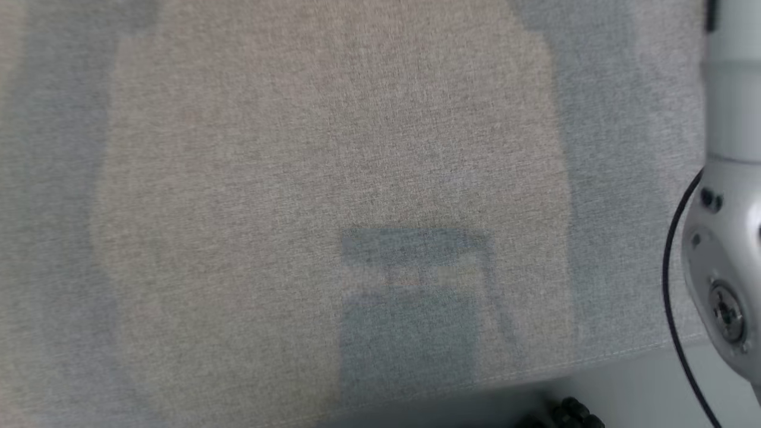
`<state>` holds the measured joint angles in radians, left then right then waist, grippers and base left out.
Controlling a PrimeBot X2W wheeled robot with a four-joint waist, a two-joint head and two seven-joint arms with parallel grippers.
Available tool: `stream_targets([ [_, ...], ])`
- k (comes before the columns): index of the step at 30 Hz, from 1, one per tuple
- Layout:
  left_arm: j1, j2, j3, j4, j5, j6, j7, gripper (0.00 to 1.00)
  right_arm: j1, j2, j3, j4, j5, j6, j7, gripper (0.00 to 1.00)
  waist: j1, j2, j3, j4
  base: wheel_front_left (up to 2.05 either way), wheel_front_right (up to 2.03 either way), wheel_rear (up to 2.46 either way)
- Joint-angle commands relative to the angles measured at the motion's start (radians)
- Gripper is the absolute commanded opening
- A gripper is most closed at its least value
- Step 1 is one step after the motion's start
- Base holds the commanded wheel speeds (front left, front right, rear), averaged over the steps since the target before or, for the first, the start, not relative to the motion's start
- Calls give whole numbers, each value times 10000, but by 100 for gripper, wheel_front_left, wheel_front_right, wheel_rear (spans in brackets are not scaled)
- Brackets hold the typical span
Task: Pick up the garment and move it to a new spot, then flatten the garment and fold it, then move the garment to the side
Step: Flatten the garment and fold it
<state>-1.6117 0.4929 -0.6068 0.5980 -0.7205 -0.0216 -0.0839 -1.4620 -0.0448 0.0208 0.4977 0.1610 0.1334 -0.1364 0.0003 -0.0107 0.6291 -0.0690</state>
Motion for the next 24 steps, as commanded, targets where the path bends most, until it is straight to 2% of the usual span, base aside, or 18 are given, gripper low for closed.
stream_targets([
  [1,461,102,4,427,93,-98,-289,0,376,-123,168,296,80,-48,-304,0,-3,107,876,-307,0,0,0],
  [5,1462,20,-108,1361,-58,-618,-1375,0,1561,-112,1356,971,520,-47,-1050,0,-3,107,927,-332,0,0,0],
  [8,2628,-105,-355,1367,-74,-876,-1673,0,3060,-273,1743,646,866,-45,-1238,0,-3,107,943,-172,0,0,0],
  [10,3538,-110,-535,1168,-124,-972,-1761,0,4184,-654,2047,256,940,-45,-1292,0,-3,107,851,-71,0,0,0],
  [14,5255,-236,-367,497,-443,-1023,-1796,0,6437,-1254,1909,-705,1239,-47,-1277,0,-3,107,386,205,0,0,0],
  [19,7467,-458,175,-655,-464,-1009,-1790,0,8553,-1459,1697,-1818,1435,-48,-1282,0,-3,107,-559,286,0,0,0],
  [24,9638,-879,291,-1730,-330,-718,-1793,0,10085,-1559,1569,-2501,1608,-47,-1210,0,-3,107,-1770,298,0,0,0],
])
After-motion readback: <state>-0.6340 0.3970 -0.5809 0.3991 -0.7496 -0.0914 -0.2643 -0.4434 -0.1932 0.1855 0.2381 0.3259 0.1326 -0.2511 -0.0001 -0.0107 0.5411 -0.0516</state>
